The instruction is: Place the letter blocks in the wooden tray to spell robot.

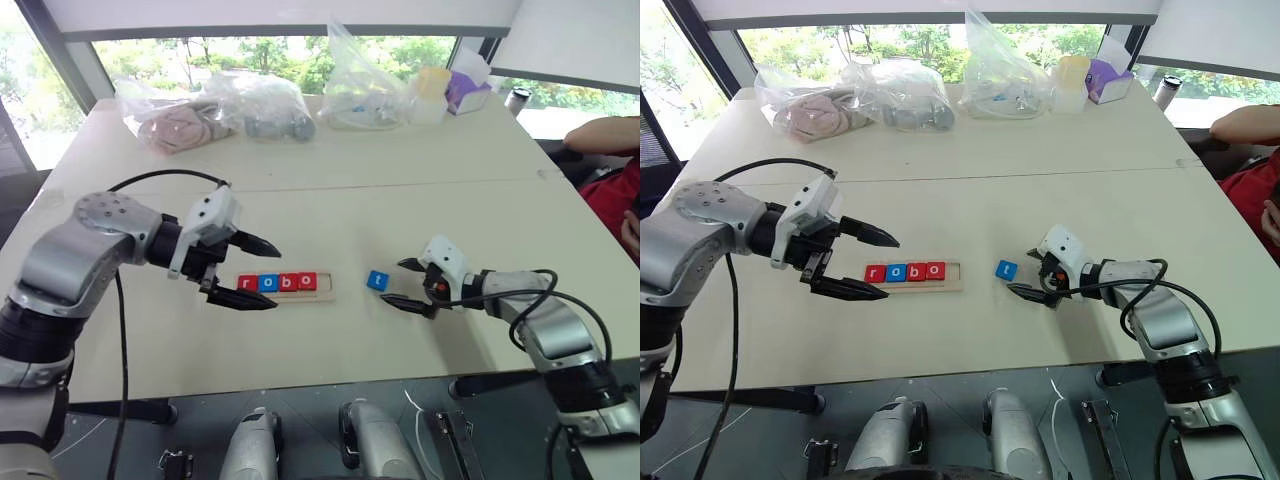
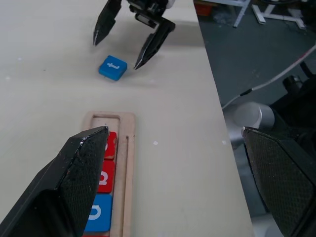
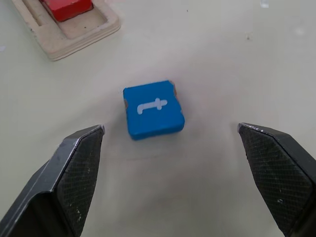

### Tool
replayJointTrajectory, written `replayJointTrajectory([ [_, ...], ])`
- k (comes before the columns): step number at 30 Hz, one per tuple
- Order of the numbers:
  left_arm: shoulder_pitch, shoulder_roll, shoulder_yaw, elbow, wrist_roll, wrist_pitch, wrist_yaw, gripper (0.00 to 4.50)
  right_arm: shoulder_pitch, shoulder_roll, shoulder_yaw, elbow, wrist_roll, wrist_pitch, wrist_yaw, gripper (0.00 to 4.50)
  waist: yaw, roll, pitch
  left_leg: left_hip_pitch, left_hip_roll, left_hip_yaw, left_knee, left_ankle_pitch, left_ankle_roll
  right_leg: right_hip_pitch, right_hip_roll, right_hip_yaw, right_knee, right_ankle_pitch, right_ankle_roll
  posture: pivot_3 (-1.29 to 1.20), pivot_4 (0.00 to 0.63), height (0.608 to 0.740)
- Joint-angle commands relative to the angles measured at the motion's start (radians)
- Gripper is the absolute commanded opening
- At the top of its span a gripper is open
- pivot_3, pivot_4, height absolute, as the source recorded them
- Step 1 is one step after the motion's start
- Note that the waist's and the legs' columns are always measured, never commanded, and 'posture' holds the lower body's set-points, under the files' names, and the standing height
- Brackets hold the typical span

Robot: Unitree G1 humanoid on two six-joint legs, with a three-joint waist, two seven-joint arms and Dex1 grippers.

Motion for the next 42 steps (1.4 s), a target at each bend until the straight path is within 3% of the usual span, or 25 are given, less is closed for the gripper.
replayJointTrajectory([
  [1,-0.004,0.001,0.004,-0.001,0.018,-0.025,0.002,4.50,-0.022,0.017,0.002,0.037,-0.014,-0.058,0.013,4.45,0.002,0.000,0.000,0.000,0.000,0.000,0.000,0.000,0.000,0.000,0.000,0.000,0.000,0.000,0.000,0.00,0.150,0.740],
  [4,0.006,0.001,0.011,0.006,0.021,-0.024,0.011,4.50,-0.030,0.034,0.000,0.078,-0.008,-0.082,0.032,3.55,0.003,0.000,0.000,0.000,0.000,0.000,0.000,0.000,0.000,0.000,0.000,0.000,0.000,0.000,0.000,0.00,0.150,0.740],
  [9,0.022,0.008,0.024,0.026,0.030,-0.027,0.024,4.50,-0.047,0.051,-0.004,0.085,-0.002,-0.085,0.037,1.09,0.003,0.000,0.000,0.000,0.000,0.000,0.001,0.000,0.000,0.001,0.000,0.000,0.000,0.000,0.000,0.00,0.150,0.740],
  [15,0.054,0.047,0.025,0.085,0.083,-0.075,0.025,4.50,-0.096,0.050,-0.009,0.008,0.024,-0.058,0.065,1.09,0.000,0.000,0.000,0.000,0.000,0.000,0.001,0.000,0.000,0.000,0.000,0.000,0.001,0.000,0.000,0.00,0.150,0.740],
  [19,0.088,0.089,0.041,0.126,0.129,-0.120,0.032,4.50,-0.214,0.058,0.067,-0.051,0.011,-0.012,0.132,1.09,-0.003,0.000,0.000,0.001,0.001,0.000,0.001,0.000,0.000,0.000,0.000,0.000,0.002,0.001,-0.001,0.00,0.150,0.740],
  [31,0.176,0.092,0.100,0.048,0.097,-0.083,0.086,4.50,-0.347,0.094,0.265,0.131,-0.122,-0.079,0.251,1.09,0.029,0.000,0.000,0.000,0.000,0.003,0.003,0.000,0.000,0.000,-0.003,0.000,0.002,0.000,-0.001,0.00,0.150,0.740],
  [42,0.217,0.092,0.130,0.010,0.080,-0.053,0.120,4.50,-0.346,0.118,0.266,0.168,-0.143,-0.095,0.267,1.09,0.027,0.000,0.000,0.000,0.001,0.003,0.003,0.000,0.000,0.000,-0.001,0.000,0.002,0.001,-0.001,0.00,0.150,0.740],
])
